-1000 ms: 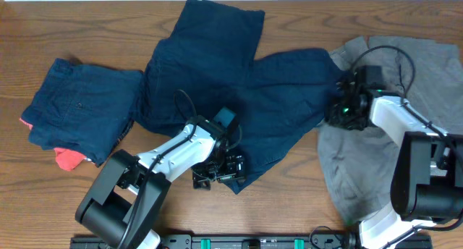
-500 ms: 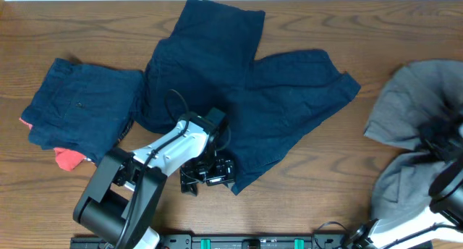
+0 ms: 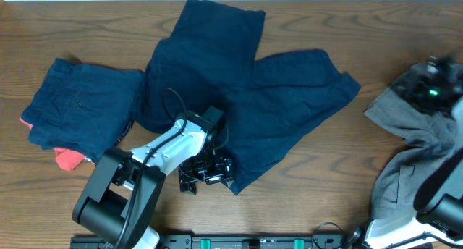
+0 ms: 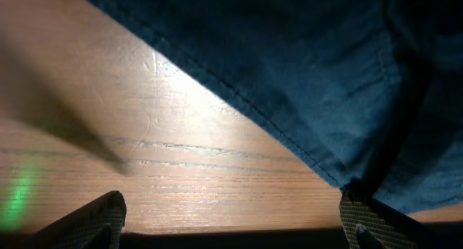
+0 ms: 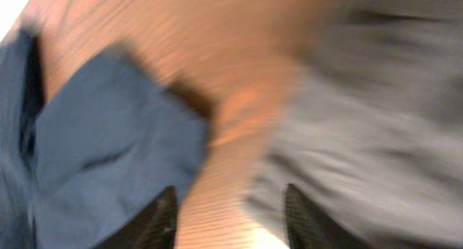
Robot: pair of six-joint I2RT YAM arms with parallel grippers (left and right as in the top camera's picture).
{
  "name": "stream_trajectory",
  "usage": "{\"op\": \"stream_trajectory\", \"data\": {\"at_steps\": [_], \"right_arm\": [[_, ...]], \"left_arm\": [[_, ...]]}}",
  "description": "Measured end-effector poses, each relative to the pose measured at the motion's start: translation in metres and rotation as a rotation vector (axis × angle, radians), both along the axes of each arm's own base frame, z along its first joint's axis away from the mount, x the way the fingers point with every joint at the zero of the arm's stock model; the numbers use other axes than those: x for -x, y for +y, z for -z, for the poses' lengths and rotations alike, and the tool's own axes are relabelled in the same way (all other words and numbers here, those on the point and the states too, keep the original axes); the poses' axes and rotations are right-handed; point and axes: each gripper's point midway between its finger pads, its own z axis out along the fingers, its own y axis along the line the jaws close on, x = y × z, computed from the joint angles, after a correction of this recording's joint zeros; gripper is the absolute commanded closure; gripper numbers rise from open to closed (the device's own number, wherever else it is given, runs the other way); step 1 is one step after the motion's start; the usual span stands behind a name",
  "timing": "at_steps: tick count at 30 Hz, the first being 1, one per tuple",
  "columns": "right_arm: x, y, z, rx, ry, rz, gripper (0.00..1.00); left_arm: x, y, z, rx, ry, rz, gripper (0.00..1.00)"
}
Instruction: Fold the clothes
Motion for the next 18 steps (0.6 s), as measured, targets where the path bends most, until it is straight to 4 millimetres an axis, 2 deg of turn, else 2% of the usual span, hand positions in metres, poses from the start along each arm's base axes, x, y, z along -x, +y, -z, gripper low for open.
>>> {"op": "stream_trajectory", "data": {"at_steps": [1, 3, 6, 9, 12, 14, 16, 17, 18], "right_arm": [[-0.005, 0.018, 0.002, 0.023, 0.000, -0.066, 0.39], [-0.009, 0.041, 0.010, 0.053, 0.022, -0.133, 0.39], [-0.010, 0.066, 0.033, 0.108, 0.088, -0.197, 0.38], [-0.012, 0.078, 0.062, 0.141, 0.155, -0.208, 0.38], [-0.016, 0.080, 0.089, 0.150, 0.202, -0.181, 0.39], [-0.020, 0.079, 0.095, 0.140, 0.206, -0.153, 0.39], [-0.031, 0.074, 0.095, 0.149, 0.175, -0.113, 0.49], [-0.035, 0.073, 0.095, 0.146, 0.162, -0.099, 0.59], [-0.039, 0.071, 0.095, 0.152, 0.152, -0.085, 0.73]], "left_arm": [[0.000, 0.000, 0.000, 0.001, -0.001, 0.000, 0.02], [0.000, 0.000, 0.000, 0.002, -0.002, 0.002, 0.01], [0.000, 0.000, 0.000, 0.002, -0.002, 0.002, 0.01], [-0.001, 0.000, 0.000, 0.003, -0.003, 0.002, 0.02], [-0.001, -0.001, 0.000, 0.004, -0.005, 0.003, 0.01], [-0.001, -0.001, 0.000, 0.004, -0.005, 0.002, 0.01], [-0.001, -0.001, 0.000, 0.004, -0.005, 0.002, 0.01], [-0.001, -0.001, 0.000, 0.004, -0.006, 0.003, 0.02], [-0.001, -0.001, 0.000, 0.004, -0.007, 0.003, 0.01]]}}
